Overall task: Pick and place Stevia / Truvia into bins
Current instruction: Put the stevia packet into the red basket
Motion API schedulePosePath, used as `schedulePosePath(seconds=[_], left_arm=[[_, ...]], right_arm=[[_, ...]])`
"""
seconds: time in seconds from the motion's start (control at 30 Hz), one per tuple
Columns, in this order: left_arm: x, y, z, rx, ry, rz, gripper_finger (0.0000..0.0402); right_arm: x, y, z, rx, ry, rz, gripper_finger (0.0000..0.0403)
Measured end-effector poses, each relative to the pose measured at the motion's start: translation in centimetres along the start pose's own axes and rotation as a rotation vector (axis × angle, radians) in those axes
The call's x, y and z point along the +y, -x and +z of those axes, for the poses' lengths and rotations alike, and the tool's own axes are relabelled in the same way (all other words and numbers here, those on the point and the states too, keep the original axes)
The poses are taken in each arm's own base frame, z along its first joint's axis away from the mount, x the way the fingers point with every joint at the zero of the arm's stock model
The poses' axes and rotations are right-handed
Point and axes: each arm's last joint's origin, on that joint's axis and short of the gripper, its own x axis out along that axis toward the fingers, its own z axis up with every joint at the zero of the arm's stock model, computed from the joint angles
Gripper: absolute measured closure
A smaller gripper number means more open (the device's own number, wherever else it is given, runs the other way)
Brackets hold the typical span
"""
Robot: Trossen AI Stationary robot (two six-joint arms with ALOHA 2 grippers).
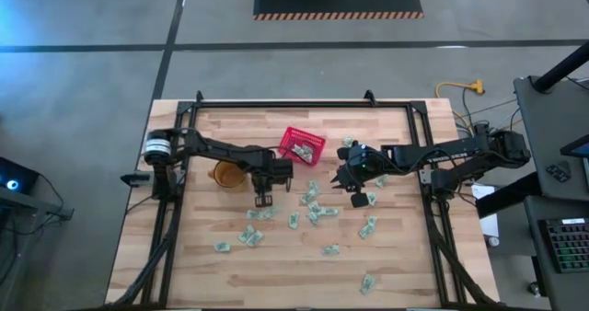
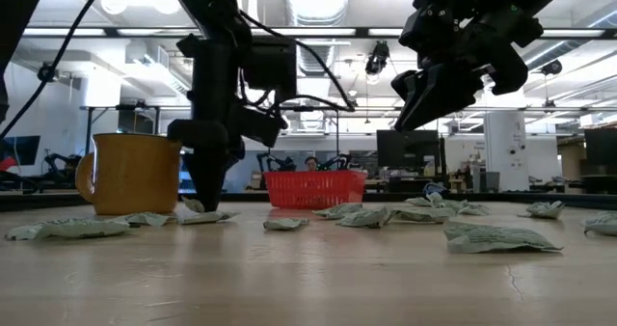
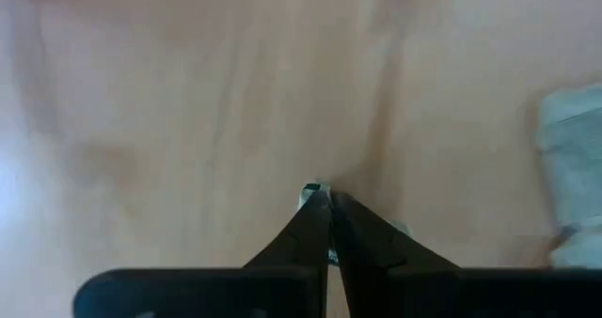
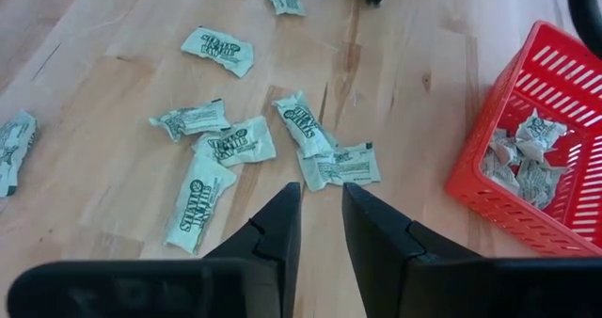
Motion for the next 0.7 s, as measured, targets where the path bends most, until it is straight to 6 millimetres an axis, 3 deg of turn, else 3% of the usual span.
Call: schedulePosePath(seconds=[0.4,0.7], left_arm=[[-1.1,3.8,3.0,-0.327,-0.19,0.04,0.0401],[0.5,6.7,5.5,-0.596,-0.218,0.434,0.0401]], right_arm=[[0.0,0.0,0.0,0.002,0.0,0.001,0.0326],[0.1,0.0,-0.2,0.02,-0.003,0.005,0.0336]])
